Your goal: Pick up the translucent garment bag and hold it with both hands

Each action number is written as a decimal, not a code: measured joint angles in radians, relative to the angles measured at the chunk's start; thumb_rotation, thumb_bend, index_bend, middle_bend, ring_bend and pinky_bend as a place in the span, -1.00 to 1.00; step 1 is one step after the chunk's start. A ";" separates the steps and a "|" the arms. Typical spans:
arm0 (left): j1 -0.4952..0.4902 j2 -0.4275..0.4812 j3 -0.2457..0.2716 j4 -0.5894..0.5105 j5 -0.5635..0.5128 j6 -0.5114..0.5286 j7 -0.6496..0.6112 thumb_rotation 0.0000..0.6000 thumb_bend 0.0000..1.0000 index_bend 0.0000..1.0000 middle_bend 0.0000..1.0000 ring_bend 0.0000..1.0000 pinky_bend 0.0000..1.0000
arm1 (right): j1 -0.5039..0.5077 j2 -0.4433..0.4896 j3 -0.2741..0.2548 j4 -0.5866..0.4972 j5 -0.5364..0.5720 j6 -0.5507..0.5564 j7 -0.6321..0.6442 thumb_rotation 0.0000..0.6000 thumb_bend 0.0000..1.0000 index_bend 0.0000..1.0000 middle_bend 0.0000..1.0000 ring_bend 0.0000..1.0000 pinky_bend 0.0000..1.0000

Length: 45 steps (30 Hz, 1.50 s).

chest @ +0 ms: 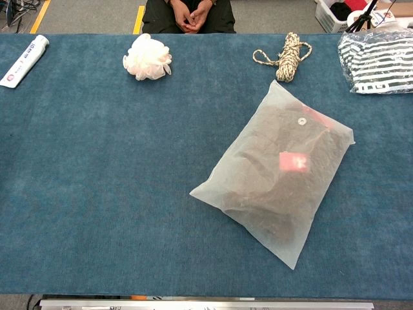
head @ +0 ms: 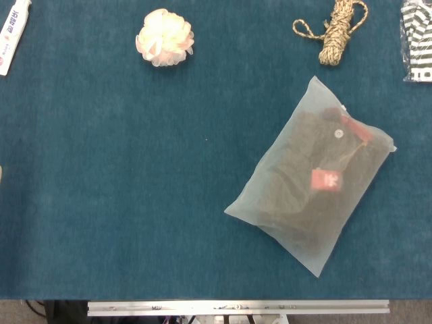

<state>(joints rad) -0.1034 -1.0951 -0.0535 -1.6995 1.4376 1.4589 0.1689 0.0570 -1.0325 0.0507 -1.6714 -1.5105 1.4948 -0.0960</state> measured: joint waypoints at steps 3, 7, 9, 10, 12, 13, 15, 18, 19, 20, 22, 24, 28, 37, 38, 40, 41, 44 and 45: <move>-0.002 0.000 0.000 -0.001 -0.002 -0.005 0.004 1.00 -0.28 -0.70 -0.77 -0.87 -0.78 | 0.001 0.001 -0.002 -0.001 0.000 -0.007 0.001 1.00 -0.64 -0.75 -0.49 -0.61 -0.30; -0.005 -0.003 0.003 0.000 0.001 -0.010 0.009 1.00 -0.28 -0.69 -0.77 -0.87 -0.78 | 0.003 0.002 -0.004 -0.001 -0.005 -0.009 0.005 1.00 -0.64 -0.75 -0.49 -0.61 -0.30; -0.006 -0.005 0.003 0.000 0.003 -0.009 0.011 1.00 -0.28 -0.69 -0.77 -0.87 -0.78 | 0.005 0.007 -0.004 -0.003 -0.013 -0.010 0.011 1.00 -0.64 -0.75 -0.49 -0.61 -0.30; -0.007 -0.006 0.003 -0.001 0.003 -0.011 0.012 1.00 -0.28 -0.69 -0.77 -0.87 -0.78 | 0.007 0.010 -0.004 -0.005 -0.018 -0.010 0.014 1.00 -0.64 -0.75 -0.49 -0.61 -0.30; -0.010 -0.006 0.002 -0.005 0.003 -0.014 0.016 1.00 -0.29 -0.69 -0.77 -0.87 -0.78 | 0.015 0.019 -0.003 -0.008 -0.033 -0.013 0.021 1.00 -0.64 -0.75 -0.49 -0.61 -0.30; -0.011 -0.005 0.002 -0.008 0.003 -0.015 0.018 1.00 -0.29 -0.69 -0.77 -0.87 -0.78 | 0.020 0.024 -0.003 -0.010 -0.041 -0.016 0.024 1.00 -0.64 -0.75 -0.49 -0.61 -0.30; -0.013 -0.003 0.002 -0.013 0.005 -0.016 0.021 1.00 -0.29 -0.69 -0.77 -0.87 -0.78 | 0.033 0.034 -0.003 -0.015 -0.056 -0.028 0.029 1.00 -0.64 -0.75 -0.49 -0.61 -0.30; -0.016 -0.001 0.001 -0.018 0.011 -0.016 0.021 1.00 -0.28 -0.70 -0.77 -0.87 -0.78 | 0.054 0.046 -0.004 -0.021 -0.074 -0.054 0.035 1.00 -0.64 -0.75 -0.49 -0.61 -0.30; -0.017 0.000 0.001 -0.021 0.012 -0.016 0.021 1.00 -0.28 -0.69 -0.77 -0.87 -0.78 | 0.069 0.052 -0.005 -0.025 -0.084 -0.074 0.040 1.00 -0.67 -0.75 -0.49 -0.61 -0.30; -0.018 0.002 0.001 -0.025 0.014 -0.016 0.020 1.00 -0.28 -0.70 -0.77 -0.87 -0.78 | 0.082 0.057 -0.006 -0.028 -0.091 -0.093 0.044 1.00 -0.71 -0.75 -0.50 -0.61 -0.30; -0.019 0.006 0.001 -0.031 0.016 -0.016 0.019 1.00 -0.28 -0.69 -0.77 -0.87 -0.78 | 0.111 0.068 -0.007 -0.034 -0.105 -0.137 0.051 1.00 -0.82 -0.75 -0.50 -0.61 -0.30; -0.018 0.011 0.000 -0.038 0.017 -0.013 0.017 1.00 -0.28 -0.70 -0.77 -0.87 -0.78 | 0.150 0.078 -0.008 -0.039 -0.123 -0.193 0.053 1.00 -0.95 -0.79 -0.52 -0.61 -0.30; -0.016 0.017 0.000 -0.048 0.017 -0.008 0.020 1.00 -0.29 -0.70 -0.77 -0.87 -0.78 | 0.226 0.088 -0.013 -0.041 -0.147 -0.313 0.044 1.00 -1.00 -0.99 -0.72 -0.79 -0.46; -0.007 0.024 0.004 -0.069 -0.003 -0.006 0.039 1.00 -0.29 -0.70 -0.77 -0.87 -0.78 | 0.364 0.045 -0.031 -0.023 -0.161 -0.541 -0.070 1.00 -1.00 -1.00 -1.00 -1.00 -0.81; -0.006 0.026 0.004 -0.073 -0.007 -0.006 0.040 1.00 -0.28 -0.70 -0.77 -0.87 -0.78 | 0.380 0.025 -0.032 -0.010 -0.160 -0.563 -0.091 1.00 -1.00 -1.00 -1.00 -1.00 -0.82; -0.004 0.032 0.005 -0.081 -0.011 -0.006 0.041 1.00 -0.28 -0.70 -0.77 -0.87 -0.78 | 0.405 -0.015 -0.035 0.020 -0.160 -0.594 -0.116 1.00 -1.00 -1.00 -1.00 -1.00 -0.82; -0.001 0.037 0.006 -0.085 -0.013 -0.005 0.040 1.00 -0.28 -0.70 -0.77 -0.87 -0.78 | 0.414 -0.032 -0.037 0.035 -0.162 -0.604 -0.126 1.00 -1.00 -1.00 -1.00 -1.00 -0.82; 0.008 0.046 0.007 -0.093 -0.018 0.004 0.035 1.00 -0.28 -0.70 -0.77 -0.87 -0.78 | 0.443 -0.086 -0.043 0.096 -0.178 -0.624 -0.167 1.00 -1.00 -1.00 -1.00 -1.00 -0.85; 0.010 0.047 0.008 -0.094 -0.021 0.005 0.034 1.00 -0.28 -0.70 -0.77 -0.87 -0.78 | 0.450 -0.102 -0.044 0.115 -0.184 -0.627 -0.180 1.00 -1.00 -1.00 -1.00 -1.00 -0.86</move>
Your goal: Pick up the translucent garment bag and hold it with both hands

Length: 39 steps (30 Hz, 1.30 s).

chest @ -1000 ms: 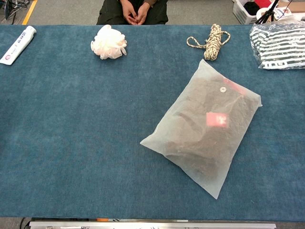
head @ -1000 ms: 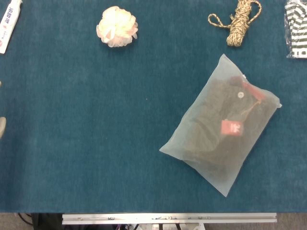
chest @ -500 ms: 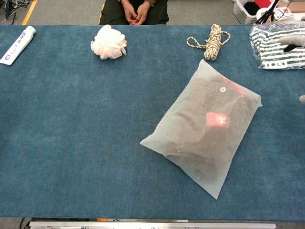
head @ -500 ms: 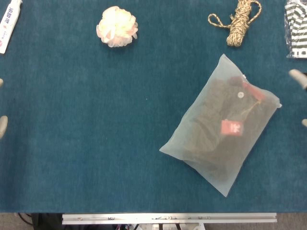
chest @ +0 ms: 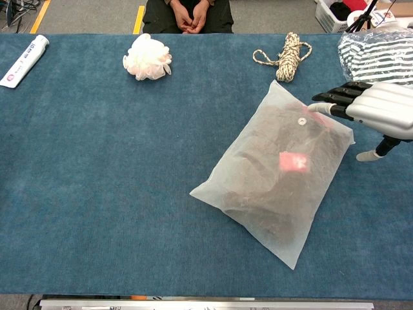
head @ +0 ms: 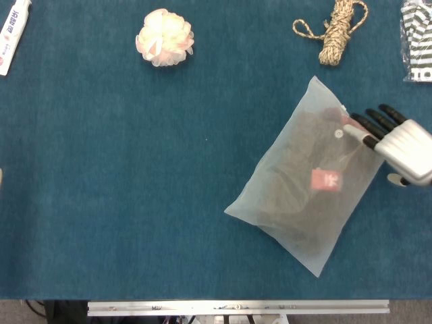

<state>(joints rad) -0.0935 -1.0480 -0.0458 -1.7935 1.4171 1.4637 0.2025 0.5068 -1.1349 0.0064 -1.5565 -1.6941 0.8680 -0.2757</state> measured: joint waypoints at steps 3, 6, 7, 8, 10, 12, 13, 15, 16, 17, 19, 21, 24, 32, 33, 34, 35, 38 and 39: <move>0.005 0.003 0.003 -0.001 -0.008 -0.001 -0.002 1.00 -0.28 -0.70 -0.77 -0.87 -0.78 | 0.020 -0.056 -0.002 0.061 -0.016 -0.003 -0.043 1.00 -1.00 -1.00 -1.00 -1.00 -0.89; 0.010 0.007 0.008 -0.001 -0.012 -0.002 -0.006 1.00 -0.29 -0.70 -0.77 -0.87 -0.78 | 0.041 -0.110 -0.003 0.112 -0.021 -0.011 -0.080 1.00 -1.00 -1.00 -1.00 -1.00 -0.89; 0.011 0.008 0.008 -0.001 -0.013 -0.003 -0.009 1.00 -0.29 -0.70 -0.77 -0.87 -0.78 | 0.049 -0.128 -0.003 0.128 -0.021 -0.015 -0.092 1.00 -1.00 -1.00 -1.00 -1.00 -0.90; 0.012 0.010 0.009 0.000 -0.015 -0.003 -0.013 1.00 -0.29 -0.70 -0.77 -0.87 -0.78 | 0.054 -0.141 -0.003 0.139 -0.020 -0.018 -0.100 1.00 -1.00 -1.00 -1.00 -1.00 -0.90; 0.014 0.013 0.009 0.002 -0.018 -0.004 -0.020 1.00 -0.28 -0.70 -0.77 -0.87 -0.78 | 0.065 -0.168 -0.001 0.159 -0.016 -0.022 -0.118 1.00 -1.00 -1.00 -1.00 -1.00 -0.90; 0.014 0.016 0.008 0.004 -0.021 -0.007 -0.026 1.00 -0.28 -0.70 -0.77 -0.87 -0.78 | 0.074 -0.191 0.000 0.173 -0.014 -0.023 -0.130 1.00 -1.00 -1.00 -1.00 -1.00 -0.91; 0.014 0.016 0.009 0.005 -0.021 -0.009 -0.028 1.00 -0.28 -0.70 -0.77 -0.87 -0.78 | 0.078 -0.203 0.001 0.182 -0.013 -0.025 -0.136 1.00 -1.00 -1.00 -1.00 -1.00 -0.91; 0.013 0.016 0.009 0.005 -0.020 -0.011 -0.030 1.00 -0.28 -0.70 -0.77 -0.87 -0.78 | 0.089 -0.233 0.002 0.205 -0.008 -0.031 -0.150 1.00 -1.00 -1.00 -1.00 -1.00 -0.91; 0.013 0.017 0.009 0.004 -0.018 -0.011 -0.031 1.00 -0.28 -0.70 -0.77 -0.87 -0.78 | 0.095 -0.250 0.002 0.219 -0.004 -0.038 -0.160 1.00 -1.00 -1.00 -1.00 -1.00 -0.91; 0.013 0.019 0.009 0.003 -0.017 -0.011 -0.033 1.00 -0.28 -0.70 -0.77 -0.87 -0.78 | 0.099 -0.262 0.002 0.230 -0.001 -0.042 -0.169 1.00 -1.00 -1.00 -1.00 -1.00 -0.91; 0.013 0.023 0.009 0.001 -0.015 -0.011 -0.039 1.00 -0.29 -0.70 -0.77 -0.87 -0.78 | 0.104 -0.289 0.002 0.256 0.005 -0.044 -0.194 1.00 -1.00 -1.00 -0.98 -0.99 -0.81; 0.015 0.030 0.010 0.000 -0.012 -0.010 -0.050 1.00 -0.28 -0.70 -0.77 -0.87 -0.78 | 0.106 -0.311 0.001 0.272 0.010 -0.036 -0.205 1.00 -0.99 -1.00 -0.87 -0.88 -0.55; 0.016 0.038 0.009 -0.002 -0.012 -0.011 -0.063 1.00 -0.28 -0.70 -0.77 -0.87 -0.78 | 0.103 -0.331 -0.002 0.293 0.002 0.002 -0.198 1.00 -0.70 -0.58 -0.37 -0.42 0.00; 0.012 0.037 0.012 0.005 -0.014 -0.026 -0.065 1.00 -0.28 -0.70 -0.77 -0.87 -0.78 | 0.083 -0.401 -0.024 0.426 -0.032 0.144 -0.075 1.00 -0.18 0.53 0.35 0.33 0.73; 0.011 0.037 0.012 0.006 -0.014 -0.028 -0.065 1.00 -0.29 -0.70 -0.77 -0.87 -0.78 | 0.080 -0.407 -0.027 0.436 -0.032 0.153 -0.063 1.00 -0.15 0.58 0.40 0.39 0.83; 0.011 0.038 0.012 0.006 -0.014 -0.029 -0.066 1.00 -0.29 -0.70 -0.77 -0.87 -0.78 | 0.077 -0.413 -0.029 0.447 -0.032 0.163 -0.051 1.00 -0.11 0.61 0.44 0.43 0.90; 0.009 0.040 0.011 0.006 -0.013 -0.030 -0.068 1.00 -0.29 -0.70 -0.77 -0.87 -0.78 | 0.074 -0.415 -0.030 0.452 -0.032 0.171 -0.046 1.00 -0.07 0.62 0.47 0.47 0.95; 0.006 0.042 0.010 0.010 -0.010 -0.034 -0.076 1.00 -0.28 -0.70 -0.77 -0.87 -0.78 | 0.065 -0.417 -0.031 0.457 -0.028 0.200 -0.027 1.00 0.11 0.66 0.58 0.59 1.00; 0.005 0.044 0.010 0.011 -0.010 -0.037 -0.078 1.00 -0.28 -0.70 -0.77 -0.87 -0.78 | 0.061 -0.417 -0.031 0.457 -0.025 0.207 -0.020 1.00 0.20 0.68 0.61 0.62 1.00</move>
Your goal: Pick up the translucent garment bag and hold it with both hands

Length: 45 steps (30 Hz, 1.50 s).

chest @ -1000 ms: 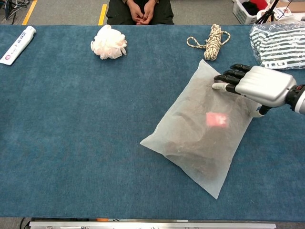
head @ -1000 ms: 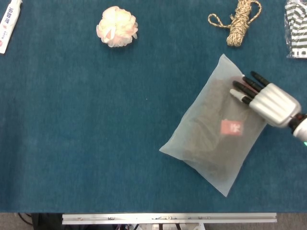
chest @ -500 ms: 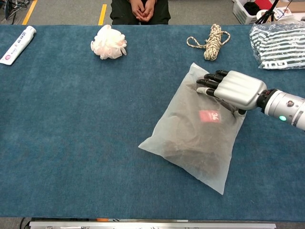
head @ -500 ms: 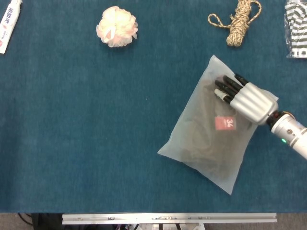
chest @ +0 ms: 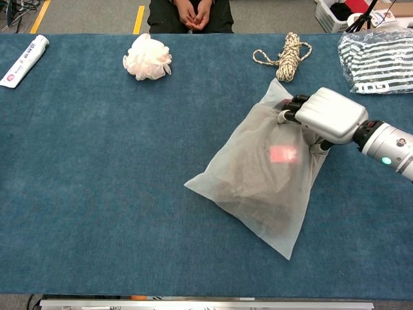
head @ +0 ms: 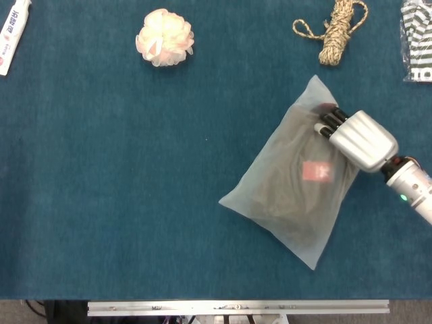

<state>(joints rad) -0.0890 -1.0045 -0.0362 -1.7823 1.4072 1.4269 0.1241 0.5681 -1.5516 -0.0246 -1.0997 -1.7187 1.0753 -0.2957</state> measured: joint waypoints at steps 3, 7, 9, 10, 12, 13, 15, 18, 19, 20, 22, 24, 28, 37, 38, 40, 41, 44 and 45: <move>-0.008 0.005 -0.001 0.007 0.006 -0.011 -0.006 1.00 -0.28 -0.69 -0.77 -0.86 -0.78 | -0.012 0.009 0.003 -0.013 0.018 0.017 0.015 1.00 0.40 0.73 0.67 0.71 1.00; -0.023 0.011 -0.003 0.017 0.018 -0.027 -0.016 1.00 -0.28 -0.69 -0.77 -0.85 -0.78 | -0.029 0.034 0.010 -0.049 0.039 0.045 0.035 1.00 0.47 0.82 0.74 0.80 1.00; -0.032 0.014 -0.005 0.021 0.021 -0.038 -0.020 1.00 -0.28 -0.68 -0.77 -0.84 -0.78 | -0.037 0.048 0.015 -0.068 0.050 0.059 0.042 1.00 0.49 0.85 0.77 0.84 1.00; -0.037 0.015 -0.006 0.023 0.023 -0.043 -0.021 1.00 -0.28 -0.67 -0.77 -0.84 -0.78 | -0.043 0.057 0.017 -0.079 0.058 0.067 0.045 1.00 0.49 0.86 0.78 0.85 1.00; -0.046 0.017 -0.008 0.027 0.026 -0.056 -0.025 1.00 -0.28 -0.67 -0.77 -0.84 -0.78 | -0.050 0.068 0.019 -0.092 0.068 0.072 0.046 1.00 0.50 0.88 0.80 0.88 1.00; -0.050 0.019 -0.008 0.029 0.026 -0.062 -0.026 1.00 -0.28 -0.67 -0.77 -0.84 -0.78 | -0.053 0.072 0.020 -0.100 0.074 0.072 0.048 1.00 0.50 0.88 0.80 0.88 1.00; -0.061 0.022 -0.010 0.032 0.026 -0.076 -0.029 1.00 -0.28 -0.66 -0.77 -0.83 -0.78 | -0.058 0.080 0.021 -0.114 0.082 0.074 0.050 1.00 0.50 0.88 0.80 0.90 1.00; -0.072 0.024 -0.014 0.036 0.023 -0.088 -0.035 1.00 -0.28 -0.66 -0.76 -0.83 -0.78 | -0.064 0.093 0.026 -0.138 0.089 0.086 0.043 1.00 0.50 0.88 0.81 0.90 1.00; -0.075 0.024 -0.015 0.038 0.022 -0.092 -0.036 1.00 -0.28 -0.66 -0.76 -0.82 -0.78 | -0.066 0.098 0.029 -0.149 0.090 0.095 0.039 1.00 0.50 0.88 0.81 0.90 1.00; -0.078 0.024 -0.016 0.041 0.022 -0.094 -0.038 1.00 -0.28 -0.66 -0.76 -0.82 -0.78 | -0.068 0.102 0.032 -0.157 0.091 0.103 0.038 1.00 0.50 0.88 0.81 0.90 1.00; -0.080 0.024 -0.016 0.044 0.023 -0.096 -0.039 1.00 -0.28 -0.65 -0.75 -0.82 -0.78 | -0.072 0.109 0.038 -0.175 0.092 0.120 0.037 1.00 0.50 0.89 0.81 0.91 1.00; -0.083 0.026 -0.017 0.048 0.024 -0.096 -0.039 1.00 -0.28 -0.65 -0.75 -0.82 -0.78 | -0.077 0.115 0.048 -0.194 0.095 0.142 0.037 1.00 0.50 0.89 0.82 0.92 1.00; -0.086 0.032 -0.018 0.053 0.021 -0.098 -0.044 1.00 -0.28 -0.65 -0.75 -0.82 -0.78 | -0.087 0.125 0.067 -0.234 0.101 0.181 0.033 1.00 0.50 0.89 0.82 0.92 1.00; -0.106 0.039 -0.016 0.064 0.018 -0.134 -0.059 1.00 -0.29 -0.65 -0.75 -0.82 -0.78 | -0.082 0.130 0.122 -0.304 0.097 0.243 0.023 1.00 0.50 0.89 0.82 0.92 1.00; -0.111 0.042 -0.016 0.063 0.017 -0.145 -0.068 1.00 -0.28 -0.65 -0.75 -0.82 -0.78 | -0.080 0.130 0.126 -0.310 0.096 0.246 0.021 1.00 0.50 0.89 0.82 0.92 1.00; -0.120 0.051 -0.016 0.059 0.012 -0.169 -0.089 1.00 -0.28 -0.66 -0.75 -0.82 -0.76 | -0.075 0.129 0.138 -0.324 0.092 0.255 0.018 1.00 0.50 0.89 0.82 0.92 1.00; -0.129 0.058 -0.017 0.056 0.009 -0.190 -0.108 1.00 -0.28 -0.66 -0.75 -0.82 -0.76 | -0.072 0.129 0.142 -0.330 0.091 0.259 0.017 1.00 0.50 0.89 0.82 0.92 1.00; -0.158 0.076 -0.022 0.053 0.004 -0.246 -0.166 1.00 -0.29 -0.67 -0.75 -0.82 -0.75 | -0.062 0.130 0.158 -0.351 0.088 0.265 0.013 1.00 0.50 0.89 0.82 0.92 1.00; -0.168 0.081 -0.023 0.053 0.002 -0.265 -0.185 1.00 -0.29 -0.68 -0.75 -0.82 -0.74 | -0.058 0.130 0.164 -0.357 0.088 0.267 0.012 1.00 0.50 0.89 0.82 0.92 1.00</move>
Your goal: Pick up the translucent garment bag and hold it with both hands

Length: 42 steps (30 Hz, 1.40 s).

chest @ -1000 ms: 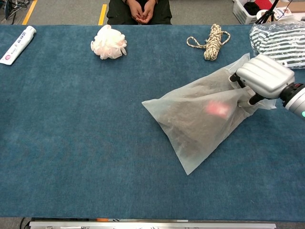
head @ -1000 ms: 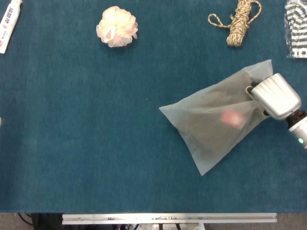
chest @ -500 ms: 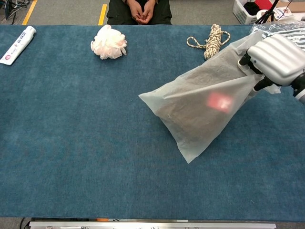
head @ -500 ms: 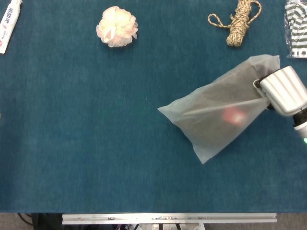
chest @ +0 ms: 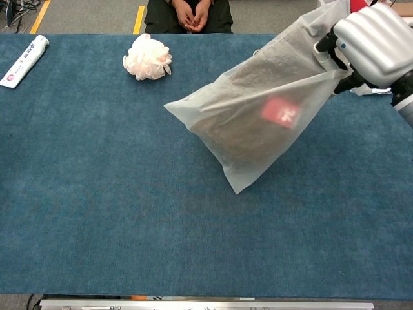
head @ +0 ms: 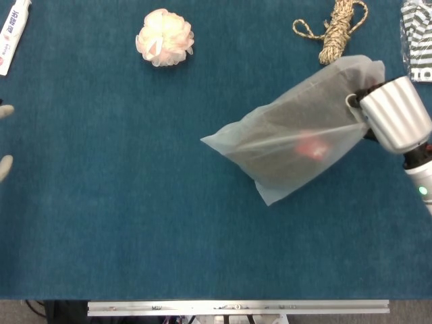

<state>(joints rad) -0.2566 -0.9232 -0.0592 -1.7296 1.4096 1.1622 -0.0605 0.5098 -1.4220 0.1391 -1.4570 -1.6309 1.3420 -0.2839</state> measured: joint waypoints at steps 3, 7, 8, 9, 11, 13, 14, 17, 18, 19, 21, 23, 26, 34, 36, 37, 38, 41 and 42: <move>-0.032 0.017 -0.004 -0.005 -0.004 -0.063 -0.072 1.00 -0.28 -0.71 -0.75 -0.81 -0.68 | 0.014 -0.001 0.020 -0.026 0.003 0.001 -0.007 1.00 0.50 0.89 0.83 0.92 1.00; -0.079 0.047 -0.010 -0.022 -0.008 -0.158 -0.183 1.00 -0.29 -0.77 -0.75 -0.81 -0.61 | 0.036 -0.003 0.049 -0.056 0.011 -0.004 -0.031 1.00 0.50 0.89 0.83 0.92 1.00; -0.094 0.056 -0.012 -0.029 -0.010 -0.189 -0.219 1.00 -0.30 -0.79 -0.75 -0.81 -0.59 | 0.043 -0.003 0.057 -0.064 0.015 -0.009 -0.040 1.00 0.50 0.89 0.83 0.92 1.00; -0.105 0.063 -0.014 -0.035 -0.012 -0.211 -0.248 1.00 -0.31 -0.81 -0.75 -0.80 -0.57 | 0.050 -0.004 0.063 -0.070 0.018 -0.013 -0.047 1.00 0.50 0.89 0.83 0.92 1.00; -0.130 0.081 -0.018 -0.052 -0.016 -0.266 -0.320 1.00 -0.33 -0.84 -0.75 -0.80 -0.53 | 0.066 -0.005 0.078 -0.084 0.026 -0.026 -0.060 1.00 0.50 0.89 0.83 0.92 1.00; -0.152 0.100 -0.020 -0.067 -0.016 -0.320 -0.393 1.00 -0.34 -0.86 -0.75 -0.79 -0.49 | 0.084 -0.008 0.092 -0.093 0.033 -0.038 -0.073 1.00 0.50 0.89 0.83 0.92 1.00; -0.170 0.113 -0.021 -0.075 -0.013 -0.363 -0.444 1.00 -0.34 -0.88 -0.75 -0.78 -0.47 | 0.092 -0.011 0.098 -0.097 0.037 -0.044 -0.078 1.00 0.50 0.89 0.83 0.92 1.00; -0.220 0.145 -0.021 -0.093 0.007 -0.485 -0.577 1.00 -0.34 -0.96 -0.76 -0.77 -0.43 | 0.116 -0.021 0.119 -0.111 0.048 -0.057 -0.095 1.00 0.50 0.89 0.83 0.92 1.00; -0.236 0.153 -0.021 -0.098 0.016 -0.520 -0.617 1.00 -0.34 -0.98 -0.76 -0.77 -0.42 | 0.122 -0.024 0.124 -0.116 0.051 -0.059 -0.099 1.00 0.50 0.89 0.83 0.92 1.00; -0.252 0.160 -0.020 -0.102 0.025 -0.552 -0.654 1.00 -0.34 -1.00 -0.78 -0.76 -0.41 | 0.127 -0.028 0.129 -0.120 0.053 -0.061 -0.103 1.00 0.50 0.89 0.83 0.92 1.00; -0.289 0.172 -0.020 -0.110 0.044 -0.616 -0.737 1.00 -0.34 -1.00 -0.79 -0.74 -0.39 | 0.140 -0.034 0.139 -0.129 0.060 -0.066 -0.115 1.00 0.50 0.89 0.83 0.92 1.00; -0.320 0.179 -0.020 -0.119 0.058 -0.668 -0.818 1.00 -0.34 -1.00 -0.81 -0.73 -0.38 | 0.152 -0.041 0.152 -0.140 0.071 -0.069 -0.128 1.00 0.50 0.89 0.83 0.93 1.00; -0.365 0.184 -0.024 -0.128 0.076 -0.730 -0.934 1.00 -0.34 -1.00 -0.84 -0.73 -0.37 | 0.169 -0.049 0.166 -0.153 0.085 -0.077 -0.149 1.00 0.50 0.89 0.83 0.93 1.00; -0.465 0.154 -0.044 -0.132 0.062 -0.856 -1.121 0.93 -0.35 -1.00 -0.89 -0.73 -0.37 | 0.213 -0.085 0.198 -0.181 0.132 -0.096 -0.180 1.00 0.50 0.89 0.83 0.93 1.00; -0.483 0.143 -0.053 -0.135 0.043 -0.880 -1.149 0.87 -0.35 -1.00 -0.90 -0.73 -0.37 | 0.218 -0.091 0.201 -0.182 0.137 -0.097 -0.184 1.00 0.50 0.89 0.83 0.93 1.00; -0.487 0.139 -0.058 -0.137 0.036 -0.888 -1.160 0.83 -0.35 -1.00 -0.90 -0.73 -0.37 | 0.223 -0.097 0.203 -0.182 0.140 -0.098 -0.188 1.00 0.50 0.89 0.83 0.93 1.00; -0.492 0.134 -0.065 -0.141 0.025 -0.897 -1.178 0.80 -0.35 -1.00 -0.90 -0.73 -0.37 | 0.229 -0.102 0.206 -0.182 0.142 -0.099 -0.191 1.00 0.50 0.89 0.84 0.93 1.00; -0.500 0.124 -0.094 -0.159 -0.006 -0.918 -1.237 0.73 -0.35 -1.00 -0.91 -0.73 -0.37 | 0.253 -0.124 0.218 -0.175 0.157 -0.106 -0.211 1.00 0.50 0.89 0.83 0.93 1.00; -0.501 0.123 -0.105 -0.166 -0.013 -0.928 -1.255 0.70 -0.35 -1.00 -0.91 -0.73 -0.37 | 0.260 -0.131 0.221 -0.171 0.162 -0.108 -0.216 1.00 0.50 0.89 0.84 0.93 1.00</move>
<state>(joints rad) -0.7574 -0.8004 -0.1647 -1.8960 1.3963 0.2346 -1.3159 0.7696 -1.5526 0.3604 -1.6279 -1.4691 1.2339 -0.5002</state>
